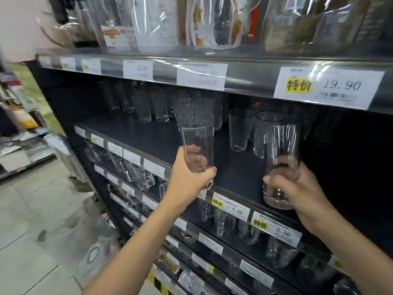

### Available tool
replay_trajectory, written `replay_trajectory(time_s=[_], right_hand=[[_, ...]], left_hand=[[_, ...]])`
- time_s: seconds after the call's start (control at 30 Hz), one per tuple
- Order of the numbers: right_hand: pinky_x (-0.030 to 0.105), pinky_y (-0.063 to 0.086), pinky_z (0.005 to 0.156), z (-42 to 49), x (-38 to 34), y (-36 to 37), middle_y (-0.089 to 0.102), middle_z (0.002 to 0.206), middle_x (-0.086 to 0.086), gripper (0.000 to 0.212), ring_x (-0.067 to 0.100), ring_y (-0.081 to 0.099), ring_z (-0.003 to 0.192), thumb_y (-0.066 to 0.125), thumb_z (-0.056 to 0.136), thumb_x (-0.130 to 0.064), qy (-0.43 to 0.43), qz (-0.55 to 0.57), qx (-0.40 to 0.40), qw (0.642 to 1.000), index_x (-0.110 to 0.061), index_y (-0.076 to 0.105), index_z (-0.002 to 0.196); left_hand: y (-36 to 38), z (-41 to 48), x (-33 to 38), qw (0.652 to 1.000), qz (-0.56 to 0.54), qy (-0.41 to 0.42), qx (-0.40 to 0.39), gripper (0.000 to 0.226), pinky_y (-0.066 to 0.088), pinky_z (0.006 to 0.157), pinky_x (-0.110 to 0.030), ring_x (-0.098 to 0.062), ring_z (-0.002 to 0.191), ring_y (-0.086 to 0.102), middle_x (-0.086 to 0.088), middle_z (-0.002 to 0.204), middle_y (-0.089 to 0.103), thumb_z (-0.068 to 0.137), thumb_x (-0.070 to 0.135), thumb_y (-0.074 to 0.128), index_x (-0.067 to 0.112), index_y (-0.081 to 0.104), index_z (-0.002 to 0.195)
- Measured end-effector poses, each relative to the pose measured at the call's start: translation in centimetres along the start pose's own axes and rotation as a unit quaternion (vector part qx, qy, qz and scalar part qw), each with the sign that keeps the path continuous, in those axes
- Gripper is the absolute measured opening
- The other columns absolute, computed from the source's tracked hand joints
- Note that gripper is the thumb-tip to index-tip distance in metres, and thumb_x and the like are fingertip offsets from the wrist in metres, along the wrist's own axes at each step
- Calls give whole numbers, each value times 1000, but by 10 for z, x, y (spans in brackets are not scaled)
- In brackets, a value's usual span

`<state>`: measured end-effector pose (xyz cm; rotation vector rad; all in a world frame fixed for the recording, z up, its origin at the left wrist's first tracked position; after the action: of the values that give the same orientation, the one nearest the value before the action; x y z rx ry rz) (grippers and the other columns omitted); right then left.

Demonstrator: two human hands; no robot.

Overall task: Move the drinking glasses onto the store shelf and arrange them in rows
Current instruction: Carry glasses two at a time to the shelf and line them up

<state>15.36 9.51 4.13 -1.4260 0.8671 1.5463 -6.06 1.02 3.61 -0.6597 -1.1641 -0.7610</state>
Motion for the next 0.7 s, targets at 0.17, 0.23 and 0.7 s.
replay_trajectory(time_s=[0.17, 0.23, 0.7], right_hand=[[39, 57, 75, -24, 3, 70, 69, 84, 11, 45, 36, 68, 93, 81, 72, -5, -10, 49, -69, 996, -17, 55, 107], [33, 58, 79, -31, 1, 96, 70, 96, 15, 45, 28, 69, 95, 79, 74, 5, -22, 49, -82, 995, -15, 56, 107], [24, 56, 81, -23, -14, 283, 66, 82, 1, 45, 16, 67, 80, 78, 74, 5, -49, 39, -155, 986, -17, 58, 108]], left_hand=[[-59, -32, 12, 997, -34, -4, 65, 47, 58, 75, -38, -15, 79, 67, -9, 97, 69, 80, -8, 73, 21, 48, 108], [-83, -41, 18, 997, -28, 5, 78, 46, 58, 73, -37, -16, 76, 66, -8, 95, 69, 81, -6, 72, 21, 49, 109], [-248, -19, -7, 992, -5, 4, 124, 57, 57, 80, -35, -24, 87, 73, -2, 93, 70, 64, 51, 81, 30, 53, 110]])
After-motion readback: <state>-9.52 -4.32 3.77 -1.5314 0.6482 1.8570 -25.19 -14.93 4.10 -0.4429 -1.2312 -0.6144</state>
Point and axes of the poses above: each hand's wrist, its own z-axis towards the middle knuckle, its own y-axis out of the palm, x = y × z, the point moved 2 cm from there along z, towards the middle knuckle
